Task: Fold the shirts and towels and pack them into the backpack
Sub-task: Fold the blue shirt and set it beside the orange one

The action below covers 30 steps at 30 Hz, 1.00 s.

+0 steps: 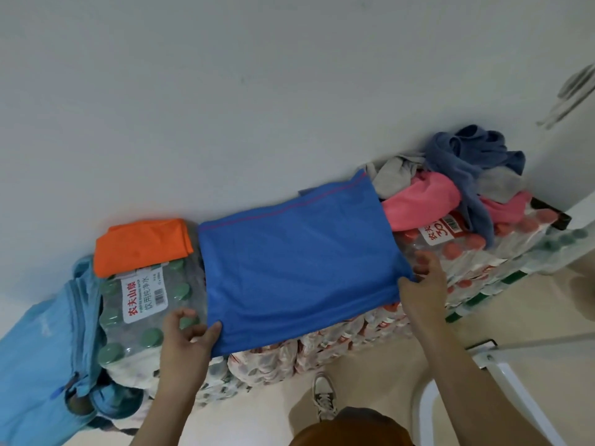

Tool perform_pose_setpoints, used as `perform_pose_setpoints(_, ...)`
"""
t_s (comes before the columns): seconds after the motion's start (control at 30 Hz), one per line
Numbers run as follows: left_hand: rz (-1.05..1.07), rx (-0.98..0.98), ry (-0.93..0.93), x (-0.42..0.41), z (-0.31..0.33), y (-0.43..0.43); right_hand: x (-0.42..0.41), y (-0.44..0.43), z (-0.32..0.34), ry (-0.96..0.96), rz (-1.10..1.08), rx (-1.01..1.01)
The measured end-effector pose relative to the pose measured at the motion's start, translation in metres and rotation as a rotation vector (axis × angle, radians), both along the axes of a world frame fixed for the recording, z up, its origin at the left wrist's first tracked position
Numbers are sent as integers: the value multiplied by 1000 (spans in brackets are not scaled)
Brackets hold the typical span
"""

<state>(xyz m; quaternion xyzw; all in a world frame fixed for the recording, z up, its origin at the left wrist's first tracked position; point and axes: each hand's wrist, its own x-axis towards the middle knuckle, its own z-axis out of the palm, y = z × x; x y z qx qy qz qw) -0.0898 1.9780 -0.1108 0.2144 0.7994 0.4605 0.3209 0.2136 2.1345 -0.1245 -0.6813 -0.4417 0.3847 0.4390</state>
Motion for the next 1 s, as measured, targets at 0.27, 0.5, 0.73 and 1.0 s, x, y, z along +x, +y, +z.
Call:
perform_pose_setpoints(0.27, -612, 73, 1128, 20, -14, -12, -1, 10, 6, 423, -46, -234)
perform_pose_setpoints(0.5, -899, -61, 1344, 9, -38, 18, 18, 7, 17, 160, 213, -207)
perform_pose_setpoints(0.73, -869, 106, 1350, -9, -20, 28, 17, -17, 16, -1058, 590, 217)
perform_pose_setpoints(1.0, -888, -223, 1183, -4, 13, 56, -30, -24, -30, -1057, 757, 370)
